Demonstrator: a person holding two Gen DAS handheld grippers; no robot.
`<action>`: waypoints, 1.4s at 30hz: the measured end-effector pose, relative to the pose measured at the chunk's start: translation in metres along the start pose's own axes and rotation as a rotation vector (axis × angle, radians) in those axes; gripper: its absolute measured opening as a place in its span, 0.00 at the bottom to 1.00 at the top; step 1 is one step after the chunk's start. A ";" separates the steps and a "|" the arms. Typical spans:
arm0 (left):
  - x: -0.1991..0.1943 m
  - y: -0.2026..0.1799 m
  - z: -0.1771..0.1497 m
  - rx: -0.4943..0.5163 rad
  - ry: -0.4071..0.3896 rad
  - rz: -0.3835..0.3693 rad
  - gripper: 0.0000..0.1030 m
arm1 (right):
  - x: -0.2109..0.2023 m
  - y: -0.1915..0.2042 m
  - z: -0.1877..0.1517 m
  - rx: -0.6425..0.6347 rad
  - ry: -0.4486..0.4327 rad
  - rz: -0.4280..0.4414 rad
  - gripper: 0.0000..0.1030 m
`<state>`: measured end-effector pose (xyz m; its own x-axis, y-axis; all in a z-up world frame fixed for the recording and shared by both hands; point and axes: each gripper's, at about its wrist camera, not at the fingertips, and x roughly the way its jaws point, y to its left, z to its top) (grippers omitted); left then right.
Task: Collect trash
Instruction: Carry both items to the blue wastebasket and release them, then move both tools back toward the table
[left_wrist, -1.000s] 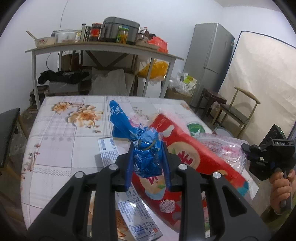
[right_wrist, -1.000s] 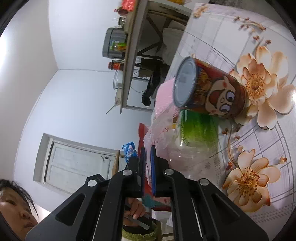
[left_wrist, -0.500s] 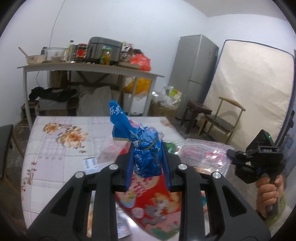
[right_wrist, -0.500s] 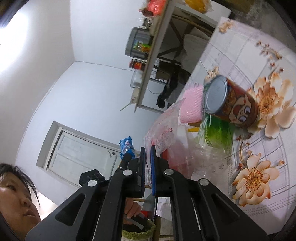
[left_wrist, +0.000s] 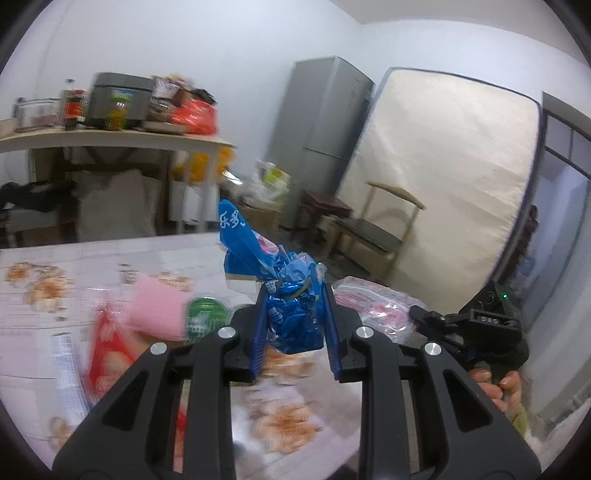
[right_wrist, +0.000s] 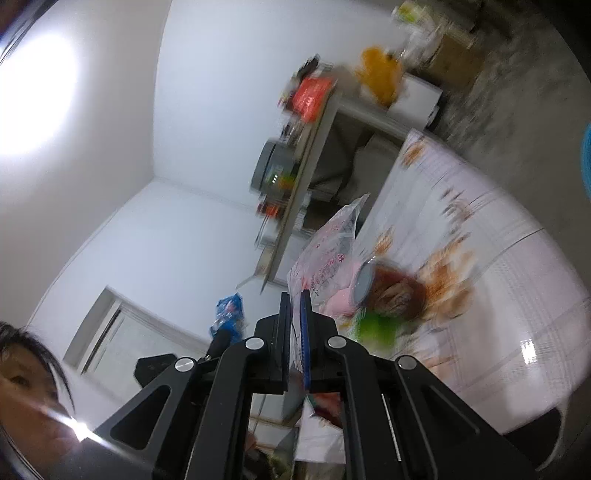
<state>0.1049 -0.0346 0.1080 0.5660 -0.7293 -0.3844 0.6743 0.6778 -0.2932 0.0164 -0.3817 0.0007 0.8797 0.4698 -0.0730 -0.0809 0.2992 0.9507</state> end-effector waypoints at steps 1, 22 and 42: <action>0.009 -0.008 -0.001 0.008 0.015 -0.012 0.25 | -0.010 -0.004 0.003 0.004 -0.024 -0.013 0.05; 0.319 -0.162 -0.068 0.115 0.673 -0.179 0.25 | -0.132 -0.171 0.053 0.202 -0.313 -0.586 0.05; 0.445 -0.174 -0.089 0.116 0.750 0.011 0.64 | -0.113 -0.297 0.098 0.373 -0.235 -0.759 0.37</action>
<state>0.1972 -0.4683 -0.0902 0.1260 -0.4356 -0.8913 0.7396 0.6400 -0.2082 -0.0135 -0.6051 -0.2438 0.7110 0.0590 -0.7007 0.6874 0.1516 0.7102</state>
